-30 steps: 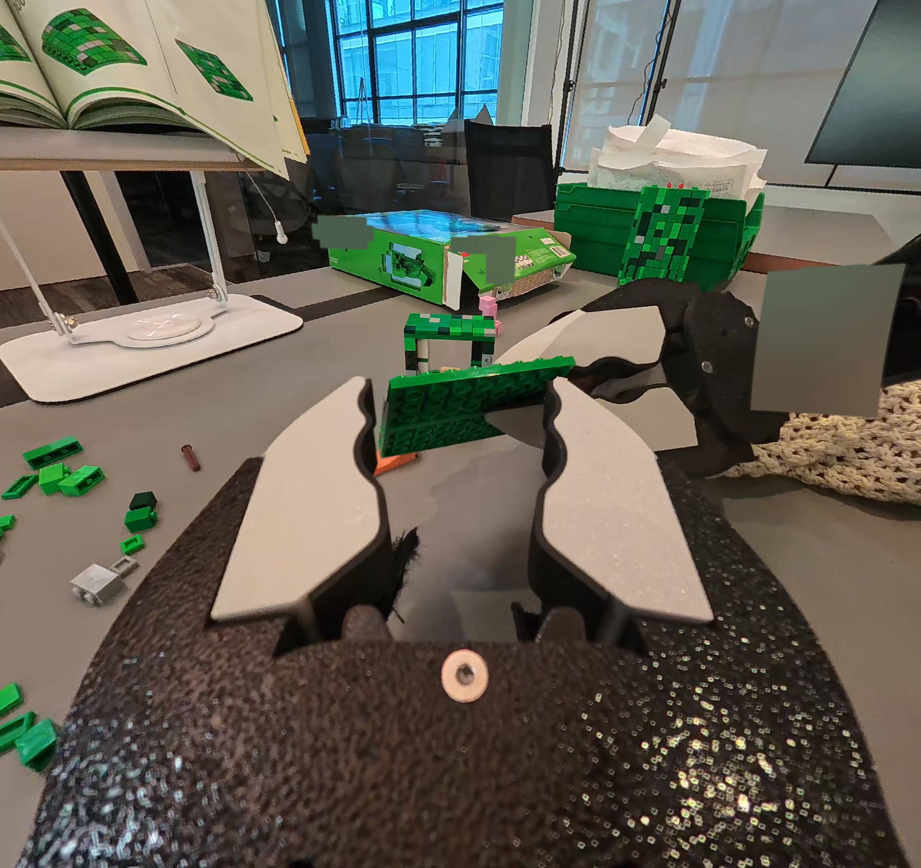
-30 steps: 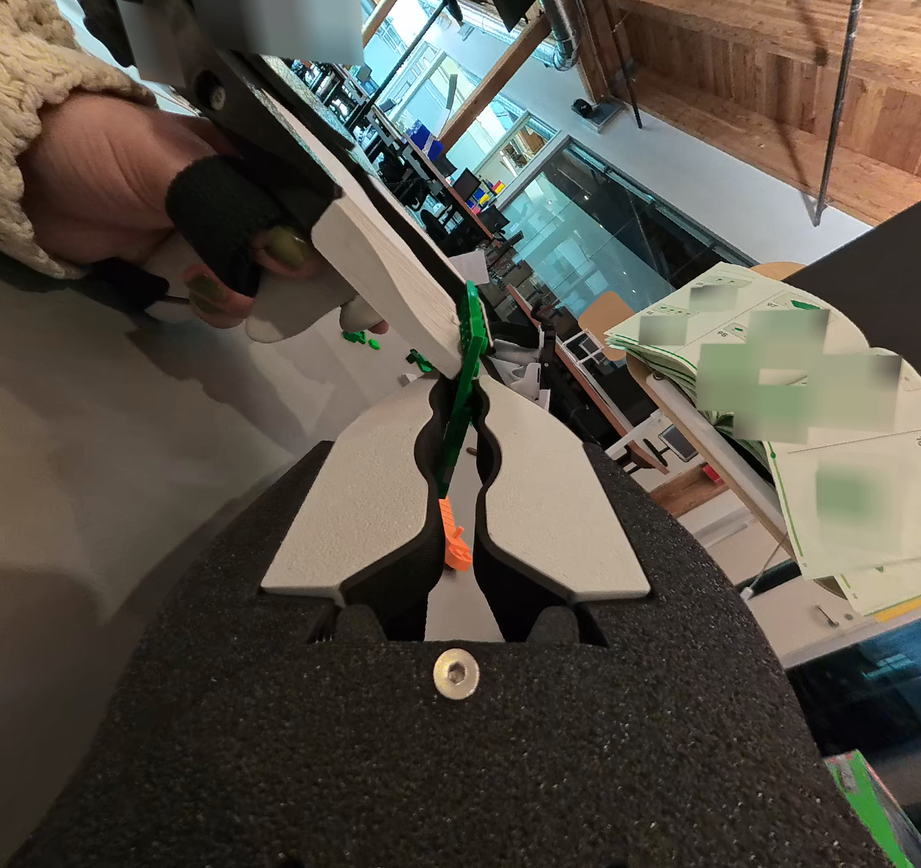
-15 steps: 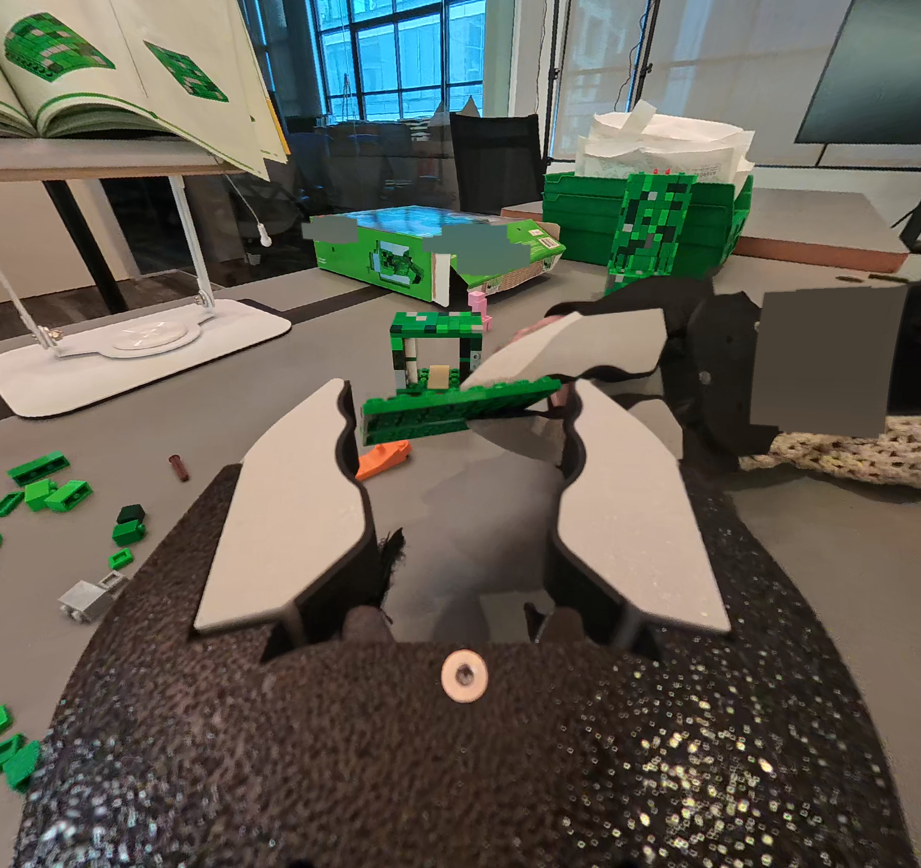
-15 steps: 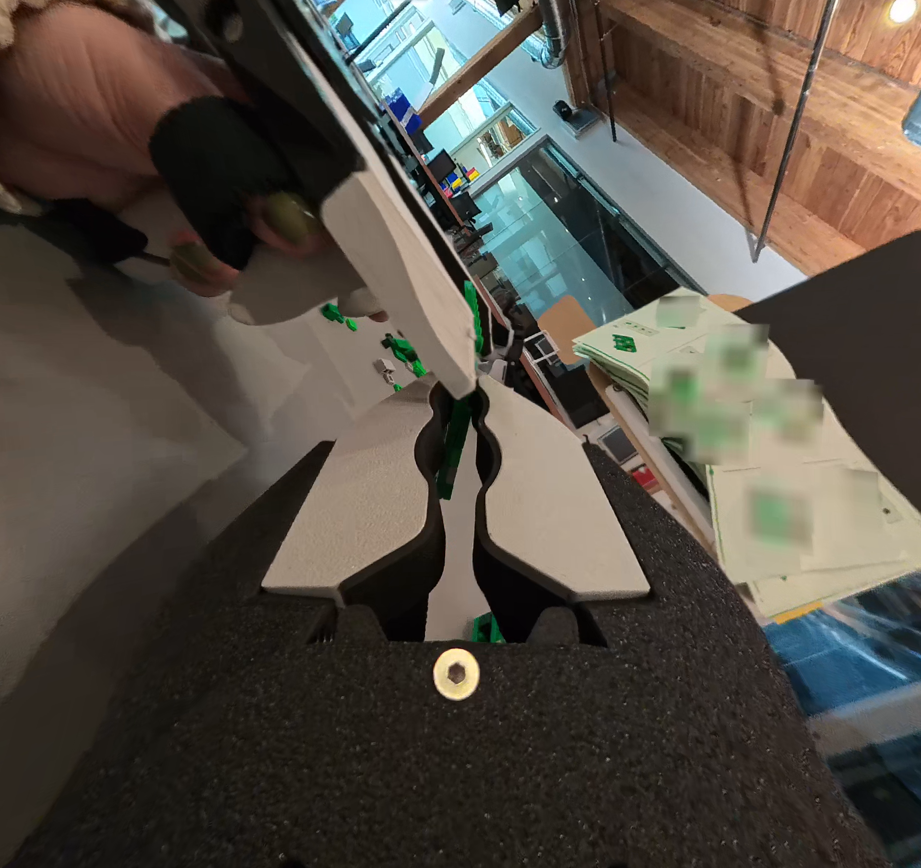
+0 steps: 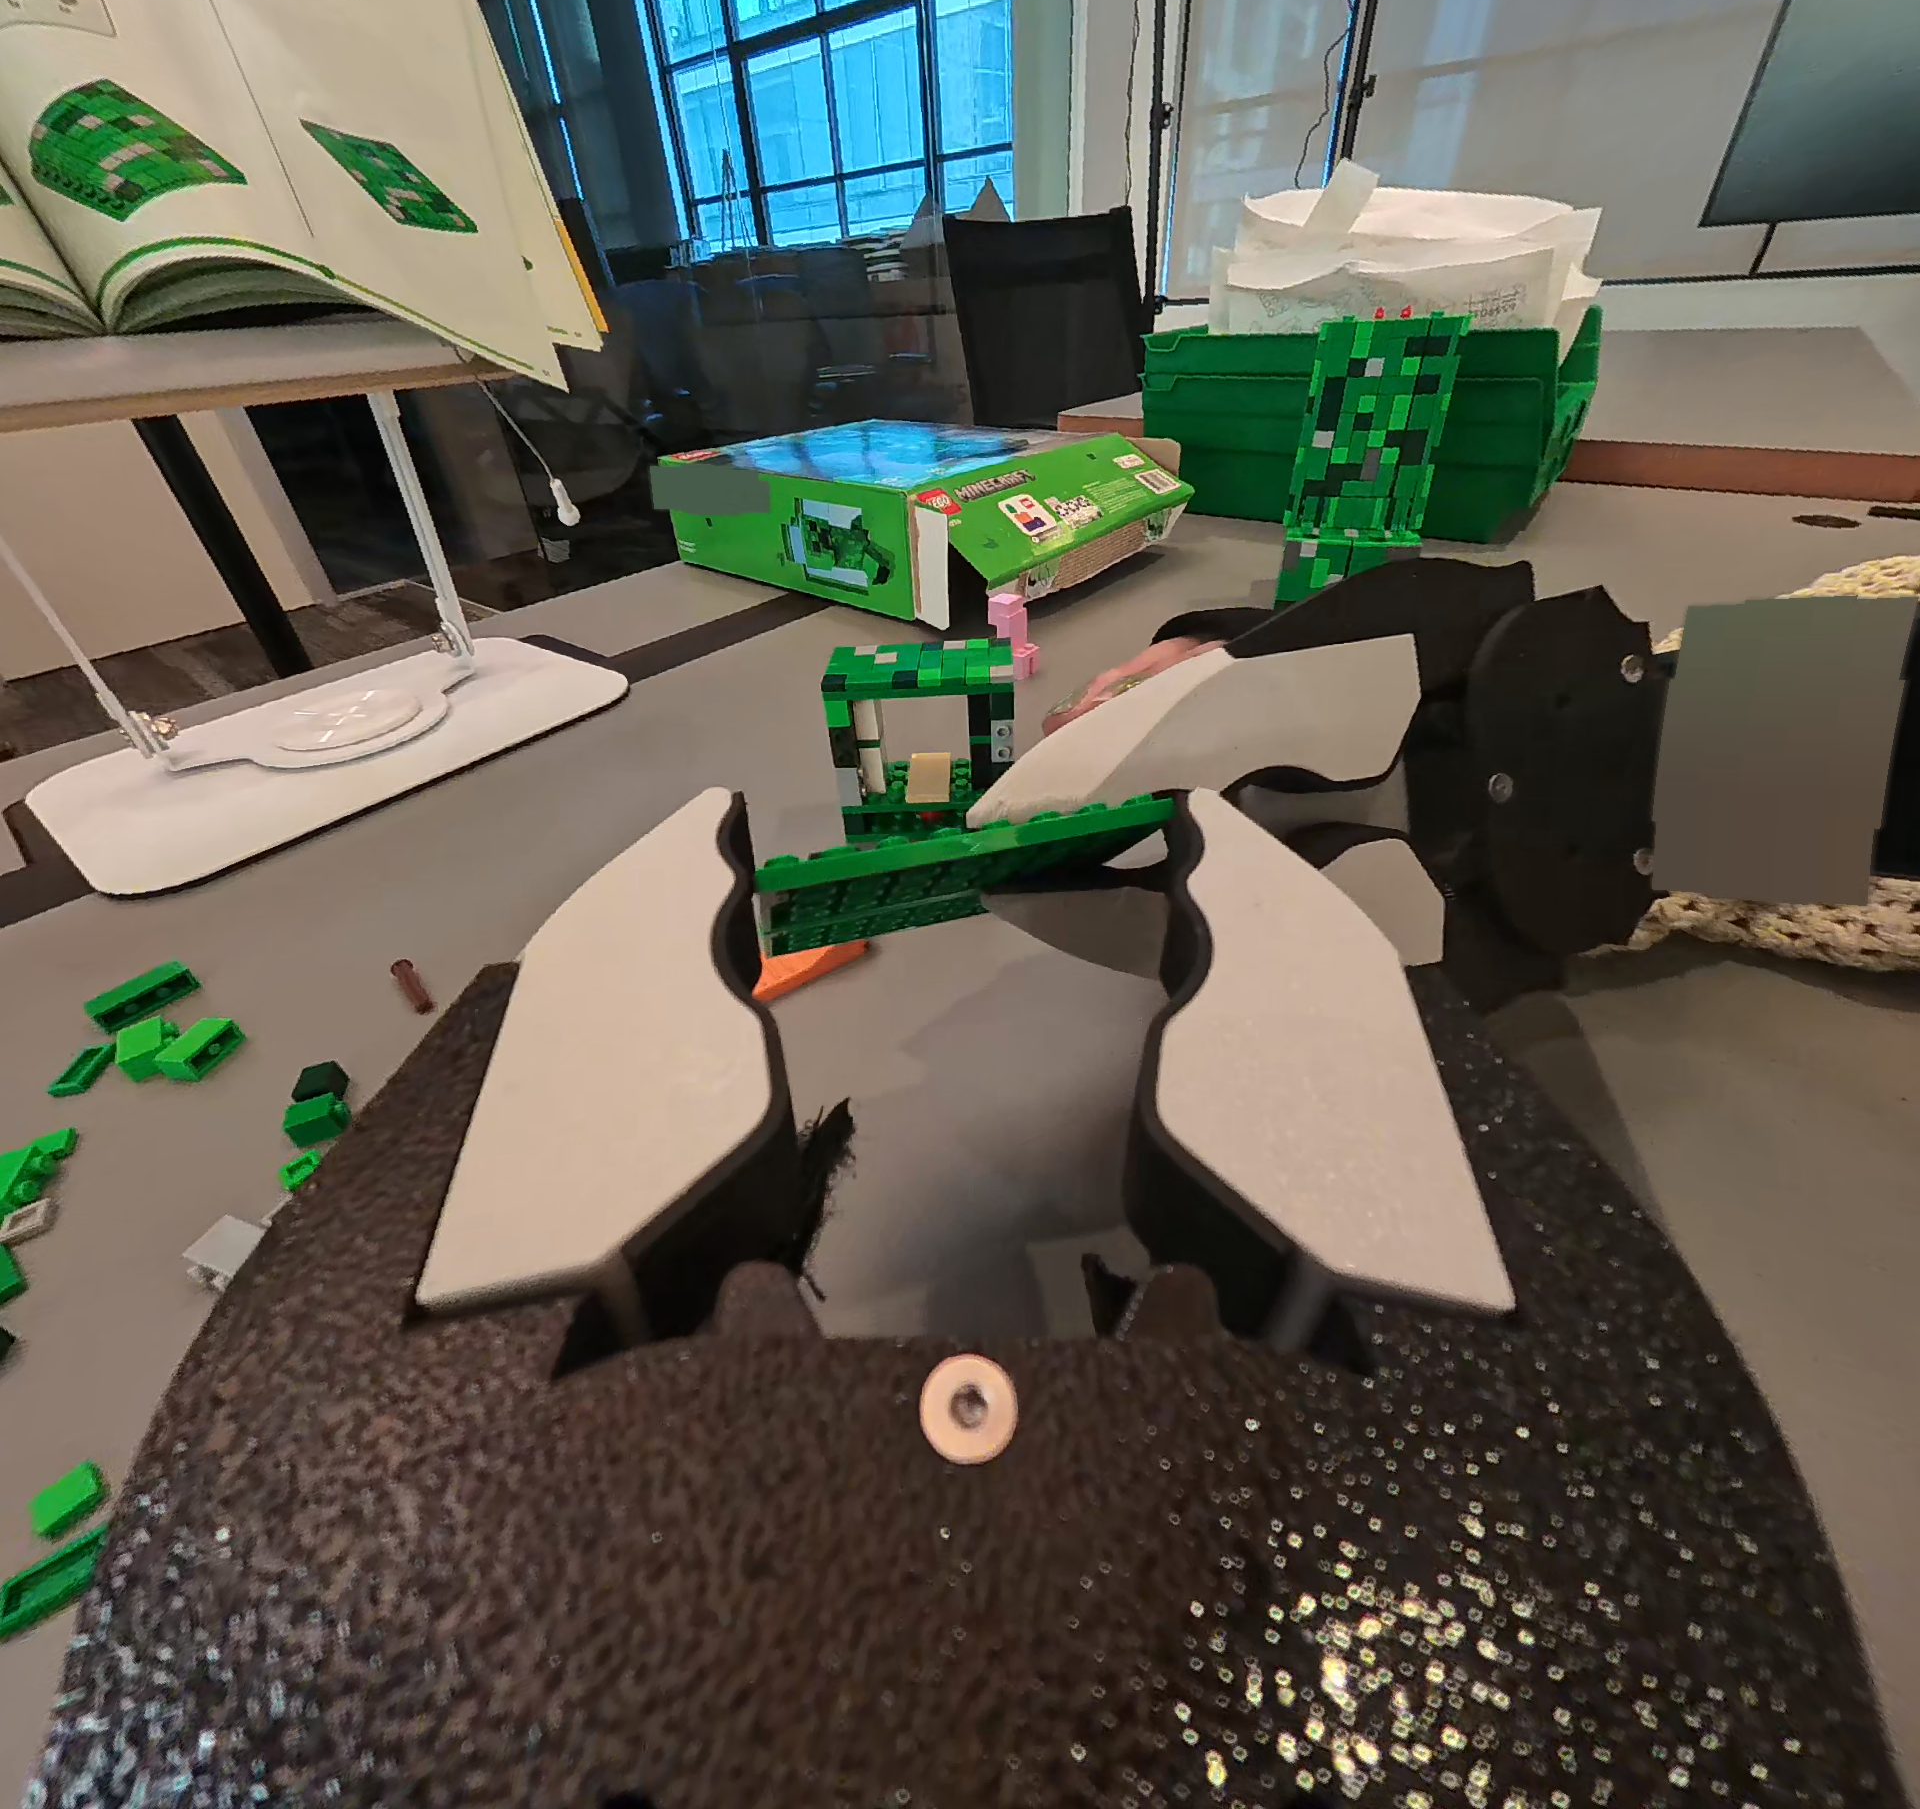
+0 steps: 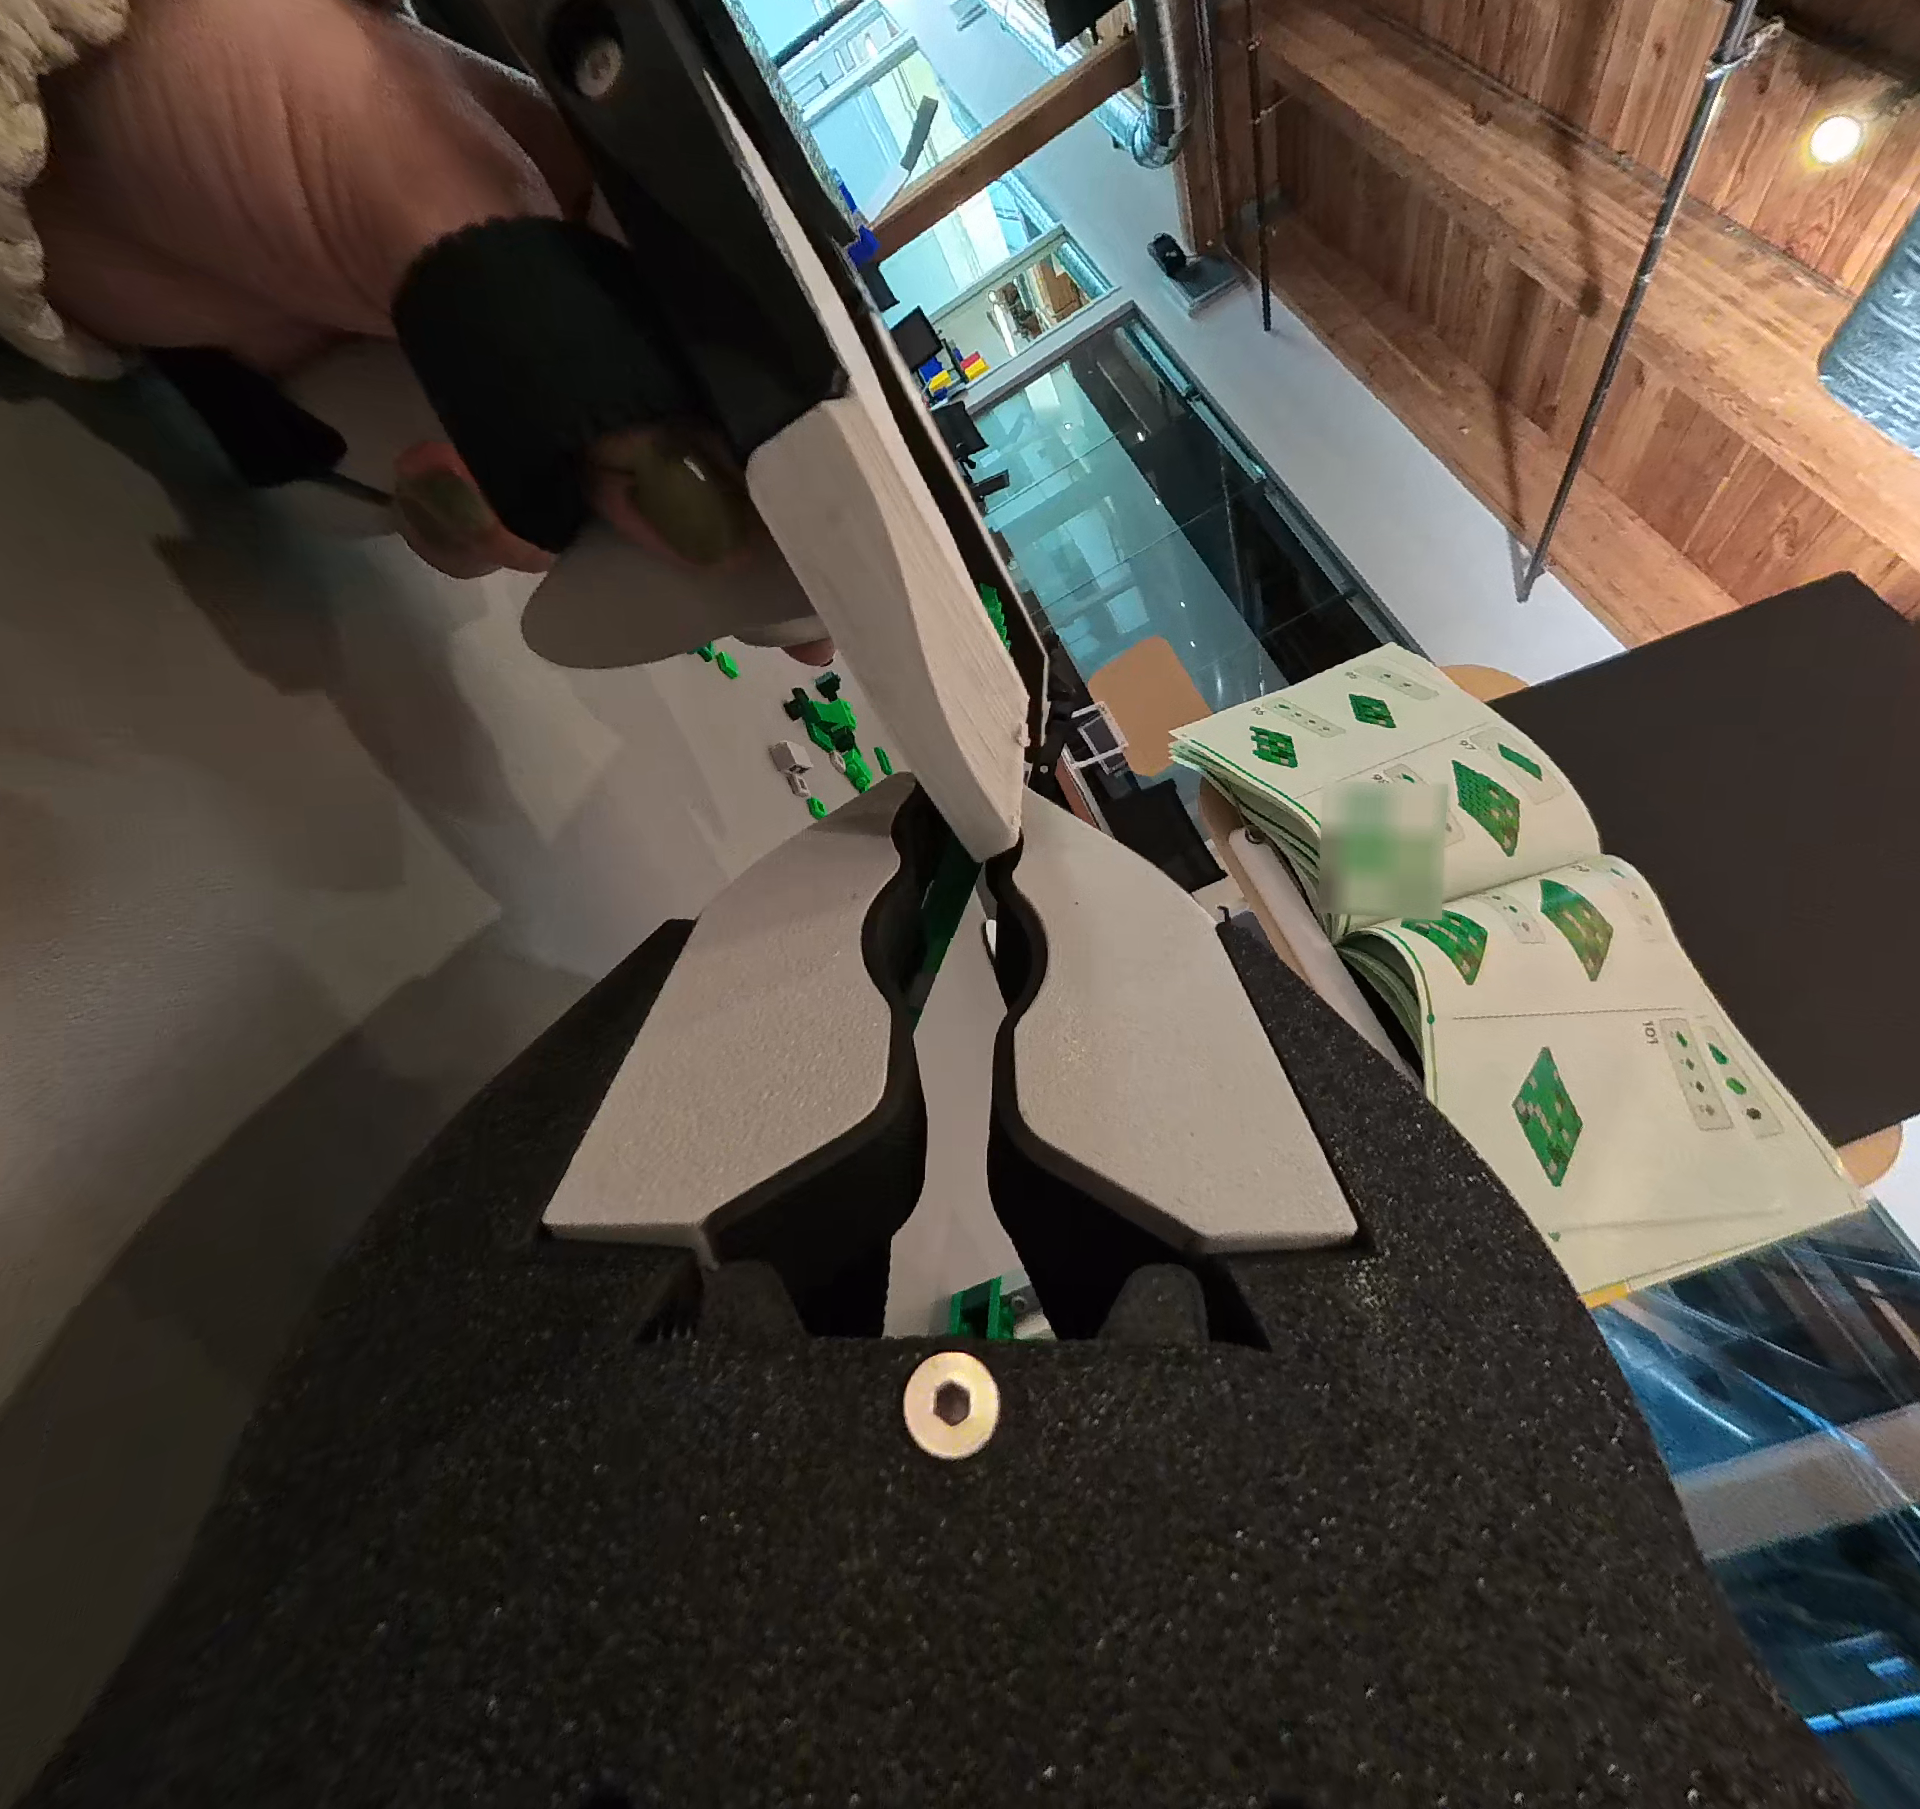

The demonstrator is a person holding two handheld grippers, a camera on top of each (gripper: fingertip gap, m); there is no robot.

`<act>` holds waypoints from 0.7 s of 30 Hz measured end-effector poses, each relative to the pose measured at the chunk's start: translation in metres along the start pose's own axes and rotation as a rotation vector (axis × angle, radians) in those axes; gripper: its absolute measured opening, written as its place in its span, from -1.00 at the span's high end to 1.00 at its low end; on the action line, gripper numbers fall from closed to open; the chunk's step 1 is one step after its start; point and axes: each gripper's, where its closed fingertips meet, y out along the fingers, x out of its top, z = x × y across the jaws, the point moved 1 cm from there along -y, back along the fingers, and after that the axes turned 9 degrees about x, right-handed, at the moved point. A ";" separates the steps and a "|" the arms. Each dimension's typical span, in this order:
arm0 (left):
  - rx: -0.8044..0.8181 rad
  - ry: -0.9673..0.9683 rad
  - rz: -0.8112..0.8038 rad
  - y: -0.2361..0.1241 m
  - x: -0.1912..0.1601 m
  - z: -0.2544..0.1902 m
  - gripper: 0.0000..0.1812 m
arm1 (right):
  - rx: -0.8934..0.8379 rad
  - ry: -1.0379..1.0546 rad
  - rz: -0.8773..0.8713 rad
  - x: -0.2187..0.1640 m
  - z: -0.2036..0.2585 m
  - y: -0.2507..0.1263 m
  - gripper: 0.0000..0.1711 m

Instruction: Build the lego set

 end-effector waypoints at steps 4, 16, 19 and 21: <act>0.004 0.019 -0.008 -0.001 0.001 0.000 0.17 | -0.004 0.000 -0.008 0.001 -0.001 0.000 0.91; 0.064 0.071 -0.055 -0.006 0.010 0.014 0.17 | 0.021 0.164 -0.049 -0.001 -0.006 -0.002 0.87; 0.086 0.114 -0.055 -0.006 0.009 0.020 0.17 | 0.026 0.265 -0.036 -0.009 -0.010 -0.001 0.85; 0.107 0.186 -0.063 -0.007 0.010 0.023 0.17 | 0.011 0.376 -0.021 -0.018 -0.018 -0.002 0.85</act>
